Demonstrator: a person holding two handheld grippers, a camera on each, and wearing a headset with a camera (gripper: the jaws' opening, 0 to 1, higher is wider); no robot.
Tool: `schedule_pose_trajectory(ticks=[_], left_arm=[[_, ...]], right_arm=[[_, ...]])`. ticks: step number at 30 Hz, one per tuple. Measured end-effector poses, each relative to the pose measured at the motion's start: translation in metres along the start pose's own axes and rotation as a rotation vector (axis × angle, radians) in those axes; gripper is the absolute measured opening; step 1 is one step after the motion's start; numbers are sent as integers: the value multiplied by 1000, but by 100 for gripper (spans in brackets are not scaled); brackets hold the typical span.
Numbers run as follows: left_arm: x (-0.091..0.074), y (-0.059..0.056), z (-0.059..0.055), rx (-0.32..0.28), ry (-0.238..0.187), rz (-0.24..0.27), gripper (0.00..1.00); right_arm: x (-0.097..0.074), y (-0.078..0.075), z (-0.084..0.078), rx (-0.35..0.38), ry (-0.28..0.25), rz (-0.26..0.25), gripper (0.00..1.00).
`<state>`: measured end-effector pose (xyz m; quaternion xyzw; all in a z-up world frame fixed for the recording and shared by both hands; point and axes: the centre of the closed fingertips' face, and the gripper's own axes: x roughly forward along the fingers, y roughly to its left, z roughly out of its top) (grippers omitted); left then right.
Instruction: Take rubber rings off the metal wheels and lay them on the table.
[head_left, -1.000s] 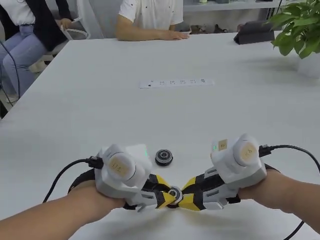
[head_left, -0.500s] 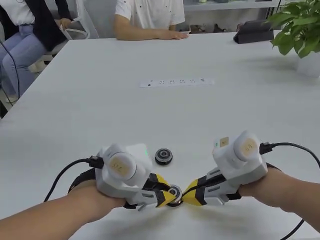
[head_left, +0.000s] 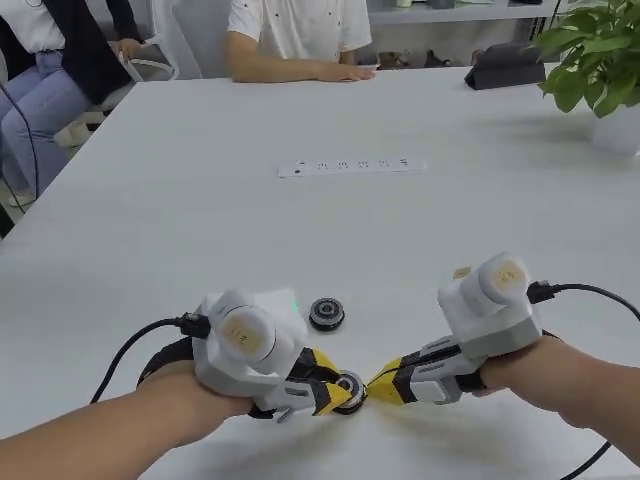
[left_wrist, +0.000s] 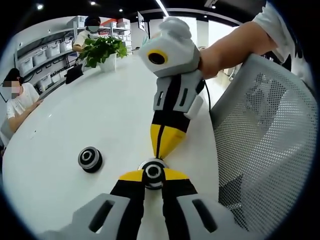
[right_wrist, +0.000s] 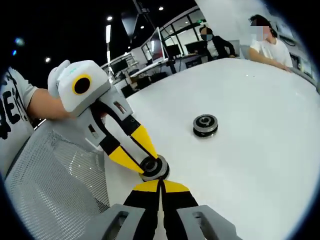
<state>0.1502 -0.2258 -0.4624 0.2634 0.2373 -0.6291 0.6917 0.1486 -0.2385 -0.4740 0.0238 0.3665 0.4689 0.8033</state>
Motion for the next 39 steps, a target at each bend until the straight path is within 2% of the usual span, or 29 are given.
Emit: schedule_pose_trajectory(ticks=[2, 5, 22, 27, 31, 38, 39], left_arm=[[0, 0, 0, 2, 1, 0, 7], [0, 0, 0, 0, 1, 0, 7], [2, 0, 1, -14, 5, 13, 7], [2, 0, 1, -13, 7, 15, 7], [2, 0, 1, -16, 6, 14, 7], [2, -1, 1, -20, 6, 13, 7], [2, -1, 0, -22, 8, 10, 7]], right_arm=[[-1, -1, 5, 39, -34, 1, 0], [-1, 0, 6, 70, -36, 6, 0], [0, 4, 9, 65, -19, -14, 0], [0, 6, 10, 88, -32, -6, 0], [1, 8, 11, 78, -36, 3, 0], [5, 19, 18, 100, -67, 54, 0], [4, 35, 19, 144, -73, 132, 0]])
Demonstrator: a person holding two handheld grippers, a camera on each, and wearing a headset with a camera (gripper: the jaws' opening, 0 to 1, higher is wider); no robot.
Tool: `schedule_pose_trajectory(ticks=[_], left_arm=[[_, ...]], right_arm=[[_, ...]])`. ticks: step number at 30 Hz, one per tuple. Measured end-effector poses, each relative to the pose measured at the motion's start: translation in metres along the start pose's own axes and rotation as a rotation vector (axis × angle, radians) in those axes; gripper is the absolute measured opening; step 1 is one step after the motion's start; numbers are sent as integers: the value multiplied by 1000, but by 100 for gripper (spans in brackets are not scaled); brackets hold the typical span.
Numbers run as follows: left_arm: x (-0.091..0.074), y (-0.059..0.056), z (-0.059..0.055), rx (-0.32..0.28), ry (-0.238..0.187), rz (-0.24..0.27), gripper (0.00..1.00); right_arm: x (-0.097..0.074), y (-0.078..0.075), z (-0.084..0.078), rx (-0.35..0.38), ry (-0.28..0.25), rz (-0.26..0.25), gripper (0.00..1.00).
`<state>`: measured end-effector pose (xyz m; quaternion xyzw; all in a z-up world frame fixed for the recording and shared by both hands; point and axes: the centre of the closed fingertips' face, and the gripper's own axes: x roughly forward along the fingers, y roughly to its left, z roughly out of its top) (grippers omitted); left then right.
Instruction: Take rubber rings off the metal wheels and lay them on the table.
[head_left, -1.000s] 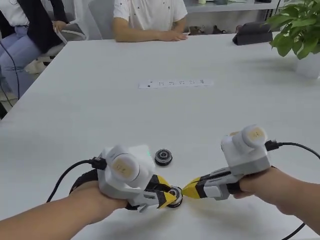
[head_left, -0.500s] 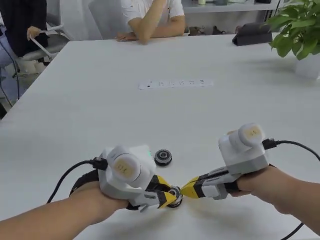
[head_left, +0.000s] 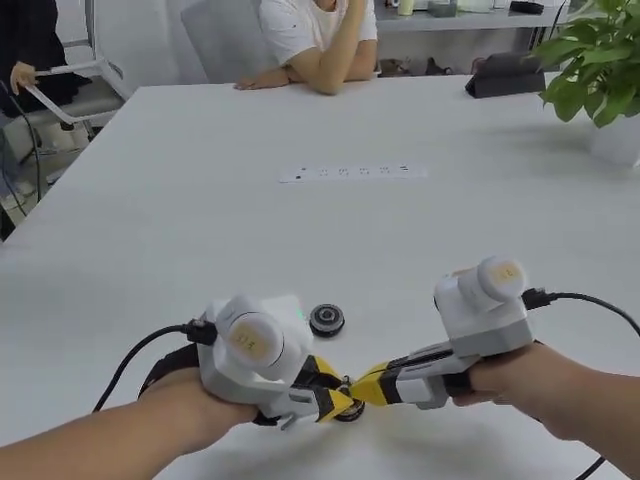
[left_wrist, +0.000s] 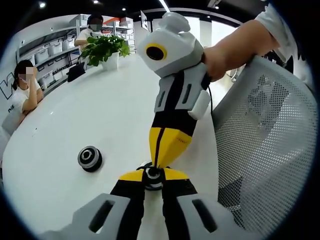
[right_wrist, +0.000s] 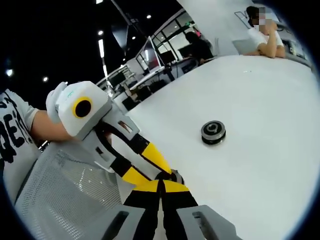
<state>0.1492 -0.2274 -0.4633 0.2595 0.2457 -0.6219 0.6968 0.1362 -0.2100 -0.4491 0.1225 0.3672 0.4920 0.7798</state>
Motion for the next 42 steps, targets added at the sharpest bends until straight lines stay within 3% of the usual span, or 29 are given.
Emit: schedule_pose_trajectory(ticks=[1, 3, 13, 17, 21, 31, 42], left_arm=[[0, 1, 0, -1, -2, 3, 7], [1, 1, 0, -1, 0, 2, 7], [1, 1, 1, 11, -4, 8, 7], [0, 3, 0, -11, 3, 4, 9], [-3, 0, 0, 32, 10, -3, 11], [-22, -5, 13, 32, -29, -25, 22], [-51, -3, 21, 5, -82, -8, 37]], right_arm=[[-1, -7, 7, -35, -28, -30, 0], [-1, -10, 4, -58, 0, -46, 0], [-8, -24, 0, -55, 3, -84, 0], [-10, -24, 0, -50, 2, -87, 0], [-10, -22, 0, -42, -3, -84, 0], [-15, -18, 7, -40, -28, -86, 0], [-18, -7, 18, -26, -68, -67, 0]])
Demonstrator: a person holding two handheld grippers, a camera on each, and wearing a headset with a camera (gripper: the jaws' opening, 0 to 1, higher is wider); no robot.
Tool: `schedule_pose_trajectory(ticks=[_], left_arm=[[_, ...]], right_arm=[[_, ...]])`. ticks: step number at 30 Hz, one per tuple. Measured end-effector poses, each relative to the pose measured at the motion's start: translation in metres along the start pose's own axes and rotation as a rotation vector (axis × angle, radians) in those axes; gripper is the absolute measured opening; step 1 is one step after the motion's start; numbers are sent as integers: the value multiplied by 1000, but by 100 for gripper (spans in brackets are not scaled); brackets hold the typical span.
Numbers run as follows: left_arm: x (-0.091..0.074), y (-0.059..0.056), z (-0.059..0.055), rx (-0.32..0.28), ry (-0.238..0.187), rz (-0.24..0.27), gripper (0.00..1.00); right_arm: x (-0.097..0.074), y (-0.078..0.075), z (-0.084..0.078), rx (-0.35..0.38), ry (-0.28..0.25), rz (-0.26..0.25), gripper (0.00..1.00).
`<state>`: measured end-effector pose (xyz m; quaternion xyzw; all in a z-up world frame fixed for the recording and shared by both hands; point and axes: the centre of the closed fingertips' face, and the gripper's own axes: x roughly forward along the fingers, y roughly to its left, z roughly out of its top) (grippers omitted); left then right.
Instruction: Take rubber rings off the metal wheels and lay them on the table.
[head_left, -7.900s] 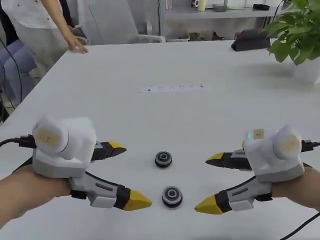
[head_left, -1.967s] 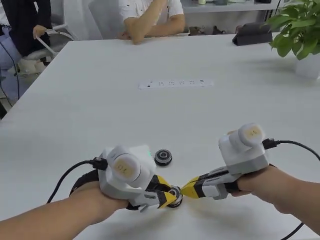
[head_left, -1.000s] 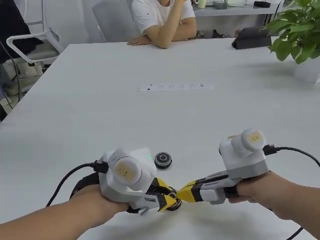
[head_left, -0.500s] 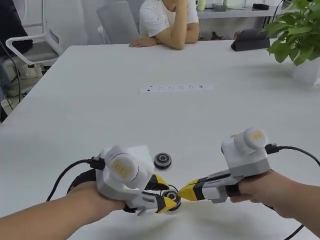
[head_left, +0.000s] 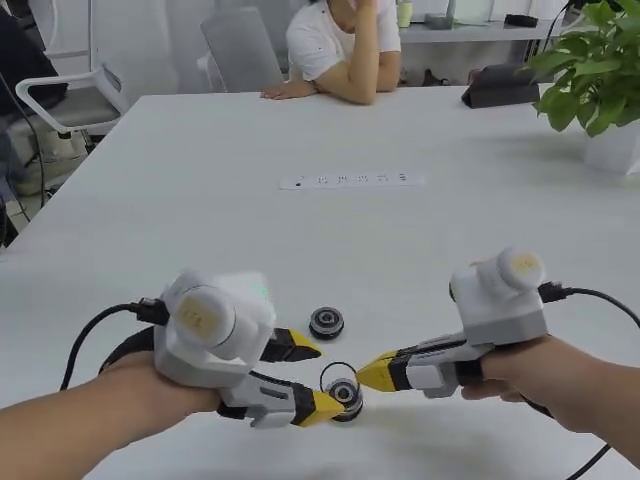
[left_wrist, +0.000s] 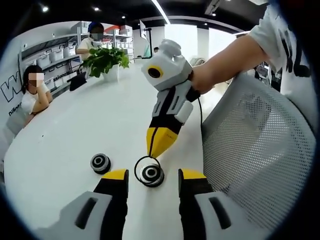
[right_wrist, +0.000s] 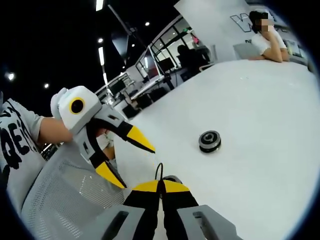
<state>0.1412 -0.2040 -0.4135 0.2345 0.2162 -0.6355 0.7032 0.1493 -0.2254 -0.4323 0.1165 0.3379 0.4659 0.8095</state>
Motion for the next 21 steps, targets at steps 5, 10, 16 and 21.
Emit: schedule_pose_trajectory(ticks=[5, 10, 16, 21], left_arm=[[-12, -2, 2, -8, -15, 1, 44], [-24, -1, 1, -19, -31, 19, 55], [-39, 2, 0, -54, -57, 37, 62], [-53, 3, -2, -81, -76, 56, 67]], right_arm=[[1, 4, 3, -8, -1, 6, 0], [3, 8, 8, -10, -10, 15, 0], [6, 11, 11, -15, -8, 22, 0], [9, 15, 14, -20, -5, 30, 0]])
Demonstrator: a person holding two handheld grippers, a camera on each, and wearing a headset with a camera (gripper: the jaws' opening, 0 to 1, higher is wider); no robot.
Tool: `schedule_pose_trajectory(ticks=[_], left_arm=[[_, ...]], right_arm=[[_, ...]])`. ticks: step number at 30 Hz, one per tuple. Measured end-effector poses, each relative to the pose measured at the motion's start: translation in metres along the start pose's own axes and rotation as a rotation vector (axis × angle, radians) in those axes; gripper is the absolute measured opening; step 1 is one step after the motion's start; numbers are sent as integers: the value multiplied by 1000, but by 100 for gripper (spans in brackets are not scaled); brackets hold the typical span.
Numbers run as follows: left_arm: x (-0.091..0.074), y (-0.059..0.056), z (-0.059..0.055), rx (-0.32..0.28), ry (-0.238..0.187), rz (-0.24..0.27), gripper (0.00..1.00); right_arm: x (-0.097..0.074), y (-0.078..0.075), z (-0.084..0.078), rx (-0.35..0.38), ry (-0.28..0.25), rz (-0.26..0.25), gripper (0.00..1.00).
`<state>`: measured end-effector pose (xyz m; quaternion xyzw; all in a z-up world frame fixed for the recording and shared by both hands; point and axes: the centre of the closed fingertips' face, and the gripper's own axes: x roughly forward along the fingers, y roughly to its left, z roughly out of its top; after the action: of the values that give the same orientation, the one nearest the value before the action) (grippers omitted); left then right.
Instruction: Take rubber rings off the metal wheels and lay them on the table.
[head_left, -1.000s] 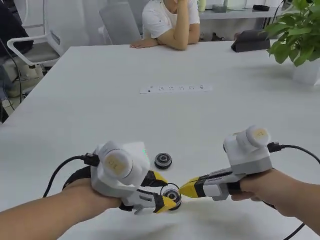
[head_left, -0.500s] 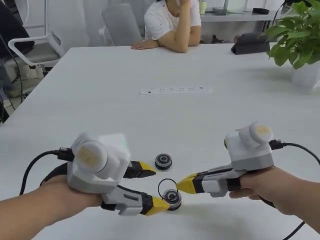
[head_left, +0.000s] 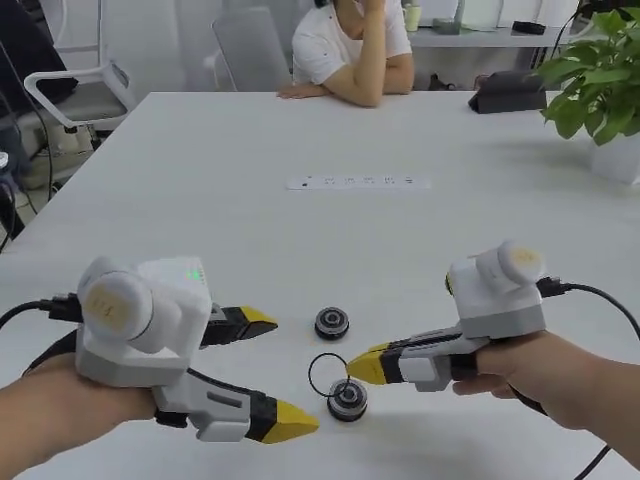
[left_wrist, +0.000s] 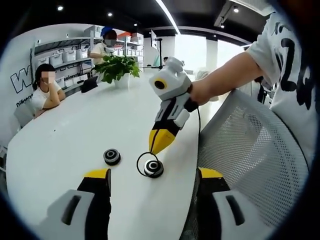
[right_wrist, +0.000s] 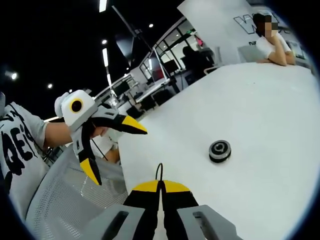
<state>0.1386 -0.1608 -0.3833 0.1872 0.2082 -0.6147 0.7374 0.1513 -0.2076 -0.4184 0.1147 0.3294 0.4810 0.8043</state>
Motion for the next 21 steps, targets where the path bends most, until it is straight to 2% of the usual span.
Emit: schedule_pose_trajectory(ticks=[11, 21], left_arm=[[-25, 10, -12, -34, -8, 58, 81], [-41, 16, -24, -70, -9, 105, 87]], right_arm=[[16, 4, 4, -12, 19, 13, 0], [34, 4, 4, -22, 33, 9, 0]])
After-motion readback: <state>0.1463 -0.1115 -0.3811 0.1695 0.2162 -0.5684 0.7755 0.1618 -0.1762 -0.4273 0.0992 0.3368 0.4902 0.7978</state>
